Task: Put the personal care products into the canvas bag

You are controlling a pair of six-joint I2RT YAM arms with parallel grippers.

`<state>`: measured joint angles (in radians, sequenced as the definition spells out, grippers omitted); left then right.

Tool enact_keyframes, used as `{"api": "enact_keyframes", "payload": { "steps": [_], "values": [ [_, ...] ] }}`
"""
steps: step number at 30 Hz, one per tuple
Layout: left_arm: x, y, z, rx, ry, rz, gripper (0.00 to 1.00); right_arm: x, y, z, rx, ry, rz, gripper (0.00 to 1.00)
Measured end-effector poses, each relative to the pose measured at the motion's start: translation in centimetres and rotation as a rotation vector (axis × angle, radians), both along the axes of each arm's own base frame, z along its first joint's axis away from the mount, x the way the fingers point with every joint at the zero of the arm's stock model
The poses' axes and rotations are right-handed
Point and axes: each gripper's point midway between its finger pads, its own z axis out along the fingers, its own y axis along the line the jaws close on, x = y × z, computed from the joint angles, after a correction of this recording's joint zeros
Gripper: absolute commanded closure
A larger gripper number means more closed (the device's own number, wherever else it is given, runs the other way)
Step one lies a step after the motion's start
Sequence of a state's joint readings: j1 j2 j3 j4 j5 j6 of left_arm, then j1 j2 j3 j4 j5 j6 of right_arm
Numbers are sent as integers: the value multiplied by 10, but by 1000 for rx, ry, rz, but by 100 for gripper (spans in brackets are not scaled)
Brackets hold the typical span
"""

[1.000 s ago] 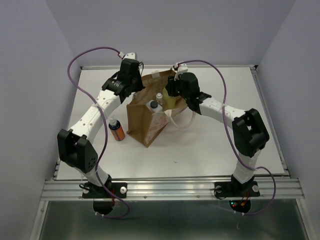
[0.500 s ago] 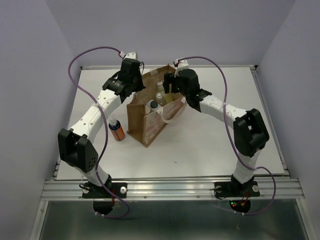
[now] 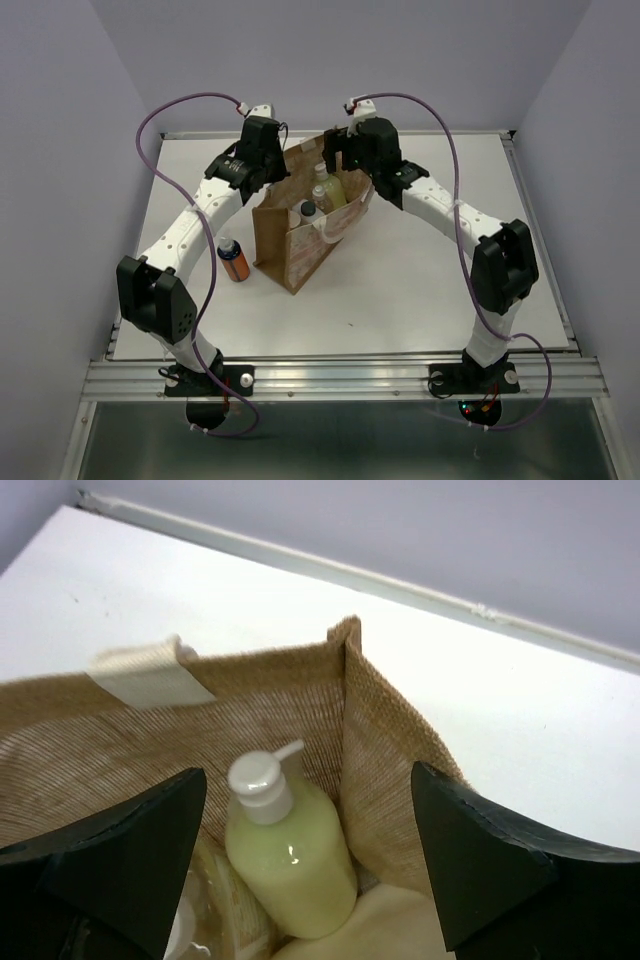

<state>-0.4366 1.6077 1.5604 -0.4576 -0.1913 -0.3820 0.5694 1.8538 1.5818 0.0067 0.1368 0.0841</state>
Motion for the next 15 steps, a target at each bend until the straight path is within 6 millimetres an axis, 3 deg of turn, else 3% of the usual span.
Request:
{"api": "enact_keyframes", "payload": {
  "steps": [5, 11, 15],
  "values": [
    [1, 0, 0, 3, 4, 1, 100, -5, -4, 49, 33, -53, -6, 0],
    [3, 1, 0, 13, 10, 5, 100, -34, -36, 95, 108, -46, -94, 0],
    [4, 1, 1, 20, 15, 7, 100, -47, -50, 95, 146, 21, -157, 0]
  ]
}}
